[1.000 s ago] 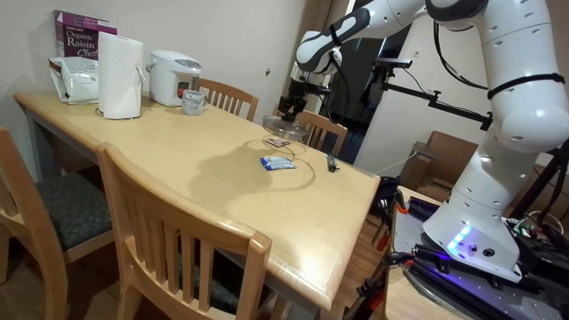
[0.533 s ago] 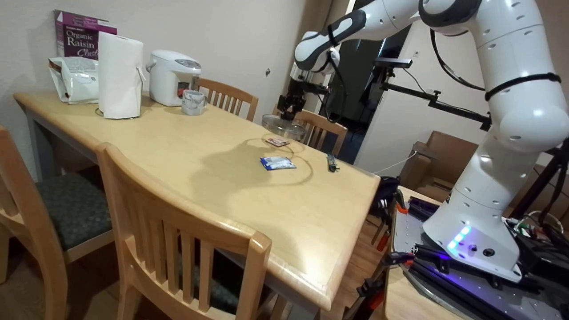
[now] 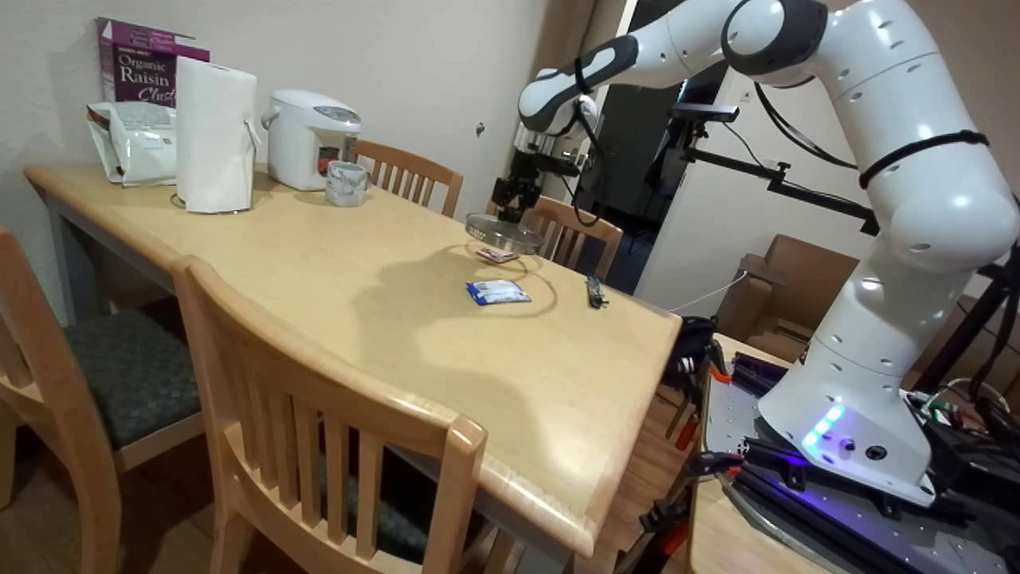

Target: Cover the pink wallet on the table with the lid

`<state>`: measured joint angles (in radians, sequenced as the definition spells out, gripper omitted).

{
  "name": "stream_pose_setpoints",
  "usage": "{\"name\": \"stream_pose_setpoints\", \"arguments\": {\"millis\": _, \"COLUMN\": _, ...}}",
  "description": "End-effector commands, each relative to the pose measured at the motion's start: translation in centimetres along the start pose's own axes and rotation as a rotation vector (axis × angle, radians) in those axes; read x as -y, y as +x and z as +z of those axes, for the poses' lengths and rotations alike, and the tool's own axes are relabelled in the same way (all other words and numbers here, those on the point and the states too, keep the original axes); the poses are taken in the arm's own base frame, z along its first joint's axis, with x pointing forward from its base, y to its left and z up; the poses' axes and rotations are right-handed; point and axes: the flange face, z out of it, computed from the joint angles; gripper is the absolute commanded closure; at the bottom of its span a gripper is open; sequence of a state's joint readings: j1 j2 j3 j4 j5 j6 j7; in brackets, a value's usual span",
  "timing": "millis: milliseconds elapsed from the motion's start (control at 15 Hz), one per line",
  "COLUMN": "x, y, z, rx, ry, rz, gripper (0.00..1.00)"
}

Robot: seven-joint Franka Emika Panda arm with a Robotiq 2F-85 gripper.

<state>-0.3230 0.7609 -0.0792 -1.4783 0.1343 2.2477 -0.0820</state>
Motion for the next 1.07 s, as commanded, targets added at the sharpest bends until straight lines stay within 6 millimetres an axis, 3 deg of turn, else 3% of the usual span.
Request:
{"name": "stream_pose_setpoints", "arguments": {"millis": 0, "x": -0.5, "y": 1.5, "z": 0.1, "rx": 0.014, "ry": 0.045, "rz": -0.022, "gripper": 0.69}}
{"name": "stream_pose_setpoints", "arguments": {"millis": 667, "x": -2.8, "y": 2.7, "z": 3.3, "rx": 0.068, "ry": 0.073, "rz": 0.008, "gripper": 0.69}}
{"name": "stream_pose_setpoints", "arguments": {"millis": 1000, "x": -3.4, "y": 3.1, "z": 3.6, "rx": 0.069, "ry": 0.076, "rz": 0.009, "gripper": 0.69}}
